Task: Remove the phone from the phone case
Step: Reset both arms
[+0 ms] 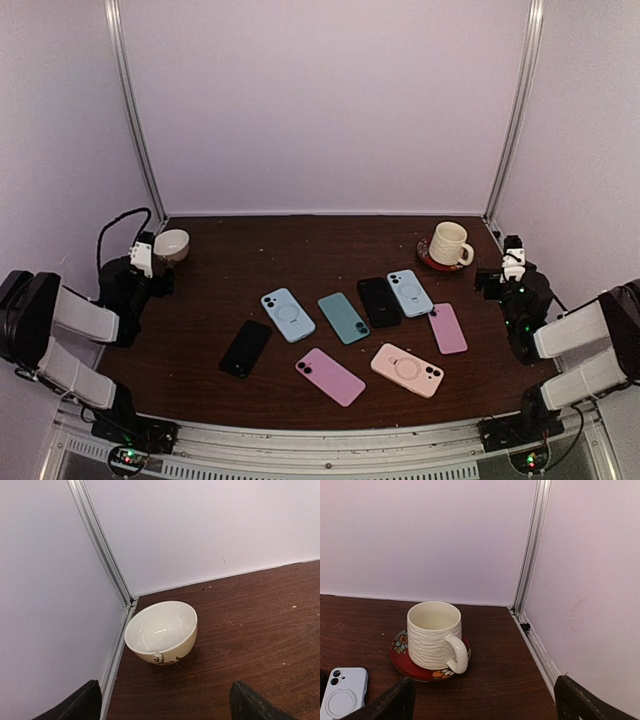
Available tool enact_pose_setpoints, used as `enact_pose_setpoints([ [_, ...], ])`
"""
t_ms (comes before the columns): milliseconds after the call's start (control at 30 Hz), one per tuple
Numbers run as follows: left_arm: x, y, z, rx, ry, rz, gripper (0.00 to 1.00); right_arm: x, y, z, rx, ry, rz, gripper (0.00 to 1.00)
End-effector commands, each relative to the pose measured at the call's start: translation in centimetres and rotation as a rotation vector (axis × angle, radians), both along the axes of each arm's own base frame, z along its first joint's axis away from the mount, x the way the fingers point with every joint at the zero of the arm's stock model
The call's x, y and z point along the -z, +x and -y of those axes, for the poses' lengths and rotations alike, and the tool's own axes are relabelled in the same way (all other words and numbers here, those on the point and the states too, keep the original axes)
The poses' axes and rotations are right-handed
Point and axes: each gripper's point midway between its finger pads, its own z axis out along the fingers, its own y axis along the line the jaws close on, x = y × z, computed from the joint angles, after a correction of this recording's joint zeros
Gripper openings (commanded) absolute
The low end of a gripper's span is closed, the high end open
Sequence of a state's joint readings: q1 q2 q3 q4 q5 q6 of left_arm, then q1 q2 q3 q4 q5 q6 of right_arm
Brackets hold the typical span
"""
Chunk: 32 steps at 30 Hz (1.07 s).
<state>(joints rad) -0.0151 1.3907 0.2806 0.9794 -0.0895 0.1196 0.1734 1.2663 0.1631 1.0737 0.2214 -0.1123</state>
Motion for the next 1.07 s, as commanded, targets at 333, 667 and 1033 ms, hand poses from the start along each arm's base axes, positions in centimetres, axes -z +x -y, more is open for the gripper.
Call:
enact_pose_setpoints([
  [333, -1.4, 1.1, -2.4, -0.095, -0.075, 0.054, 0.98, -1.3, 2.0, 1.6, 0.048, 0.098, 0.057, 1.0],
  [667, -1.5, 1.1, -2.3, -0.091, -0.074, 0.056, 0.98, -1.4, 2.1, 1.6, 0.046, 0.097, 0.061, 1.0],
  [1033, -1.4, 1.1, -2.3, -0.091, -0.074, 0.054, 0.98, -1.4, 2.2, 1.5, 0.039, 0.095, 0.059, 1.0],
])
